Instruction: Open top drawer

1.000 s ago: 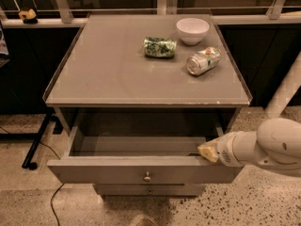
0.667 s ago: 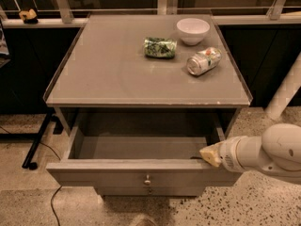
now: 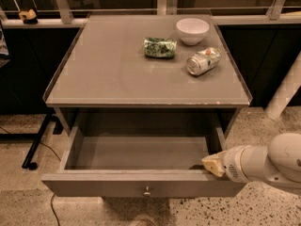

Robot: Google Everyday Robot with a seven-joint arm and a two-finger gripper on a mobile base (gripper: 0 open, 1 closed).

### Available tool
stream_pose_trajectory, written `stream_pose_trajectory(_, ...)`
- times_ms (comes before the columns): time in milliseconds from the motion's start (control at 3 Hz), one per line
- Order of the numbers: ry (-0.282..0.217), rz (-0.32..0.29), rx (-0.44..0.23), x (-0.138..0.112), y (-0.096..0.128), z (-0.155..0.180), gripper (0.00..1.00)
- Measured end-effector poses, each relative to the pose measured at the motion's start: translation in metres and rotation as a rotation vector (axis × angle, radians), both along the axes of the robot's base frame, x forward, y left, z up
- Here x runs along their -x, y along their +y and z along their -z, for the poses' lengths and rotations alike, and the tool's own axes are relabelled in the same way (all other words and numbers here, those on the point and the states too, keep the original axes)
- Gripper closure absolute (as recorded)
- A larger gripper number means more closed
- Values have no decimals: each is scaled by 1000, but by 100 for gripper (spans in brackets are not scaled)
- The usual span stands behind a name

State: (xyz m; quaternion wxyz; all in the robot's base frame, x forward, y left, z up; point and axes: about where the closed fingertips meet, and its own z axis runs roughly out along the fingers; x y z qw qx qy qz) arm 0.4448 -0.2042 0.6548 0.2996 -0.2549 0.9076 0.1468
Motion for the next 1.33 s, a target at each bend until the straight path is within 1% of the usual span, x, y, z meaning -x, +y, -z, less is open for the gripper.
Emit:
stream_pose_trajectory(333, 3, 4, -1, 3, 0, 1, 100)
stream_pose_trajectory(667, -44, 21, 12, -10, -1, -11, 82)
stream_pose_trajectory(1000, -115, 34, 25, -32, 1, -35, 59)
stream_pose_trajectory(1333, -118, 35, 26, -33, 0, -36, 36)
